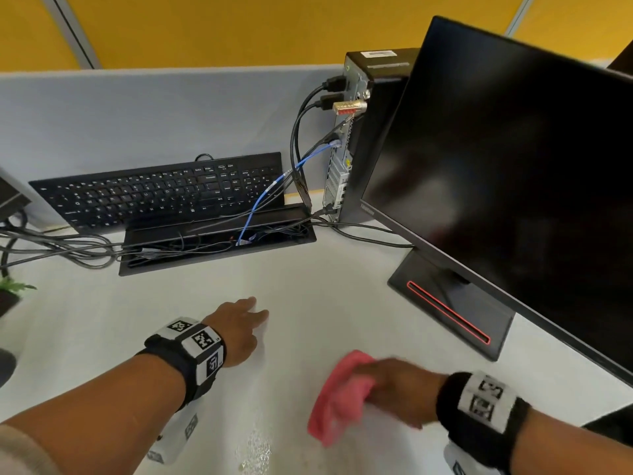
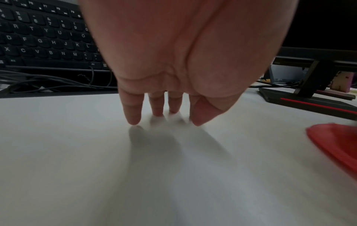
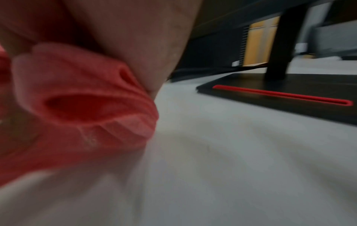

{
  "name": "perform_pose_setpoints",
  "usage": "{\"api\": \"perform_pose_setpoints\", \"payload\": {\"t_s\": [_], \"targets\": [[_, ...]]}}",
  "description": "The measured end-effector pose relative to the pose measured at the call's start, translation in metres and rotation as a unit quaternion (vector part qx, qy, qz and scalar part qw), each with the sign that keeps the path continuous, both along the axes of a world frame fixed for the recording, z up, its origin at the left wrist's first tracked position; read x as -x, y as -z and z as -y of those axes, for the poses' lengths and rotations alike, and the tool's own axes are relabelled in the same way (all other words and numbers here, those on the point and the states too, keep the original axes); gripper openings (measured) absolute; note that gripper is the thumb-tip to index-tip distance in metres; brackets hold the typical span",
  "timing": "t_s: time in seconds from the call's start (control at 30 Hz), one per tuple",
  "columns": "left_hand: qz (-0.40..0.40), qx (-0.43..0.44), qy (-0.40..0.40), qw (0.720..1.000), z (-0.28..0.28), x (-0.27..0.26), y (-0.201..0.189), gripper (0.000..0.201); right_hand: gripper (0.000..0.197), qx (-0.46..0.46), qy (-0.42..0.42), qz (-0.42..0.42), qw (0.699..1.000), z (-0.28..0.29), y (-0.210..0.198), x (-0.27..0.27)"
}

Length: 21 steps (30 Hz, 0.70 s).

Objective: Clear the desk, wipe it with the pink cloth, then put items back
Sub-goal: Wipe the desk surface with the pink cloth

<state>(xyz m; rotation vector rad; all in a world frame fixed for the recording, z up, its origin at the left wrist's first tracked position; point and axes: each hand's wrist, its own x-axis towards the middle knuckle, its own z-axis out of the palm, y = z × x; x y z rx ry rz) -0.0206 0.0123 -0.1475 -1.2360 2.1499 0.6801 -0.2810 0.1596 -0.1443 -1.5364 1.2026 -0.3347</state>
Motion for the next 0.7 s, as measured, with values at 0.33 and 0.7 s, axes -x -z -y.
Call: {"api": "perform_pose_setpoints", "payload": {"t_s": [0.33, 0.7], "targets": [[0.006, -0.006, -0.031, 0.999, -0.006, 0.007, -0.007, 0.066, 0.027, 0.038, 0.277, -0.209, 0.937, 0.157, -0.006, -0.021], [-0.026, 0.04, -0.028, 0.998, -0.007, -0.03, -0.003, 0.061, 0.051, -0.043, -0.149, -0.118, 0.981, 0.042, 0.022, -0.067]]}}
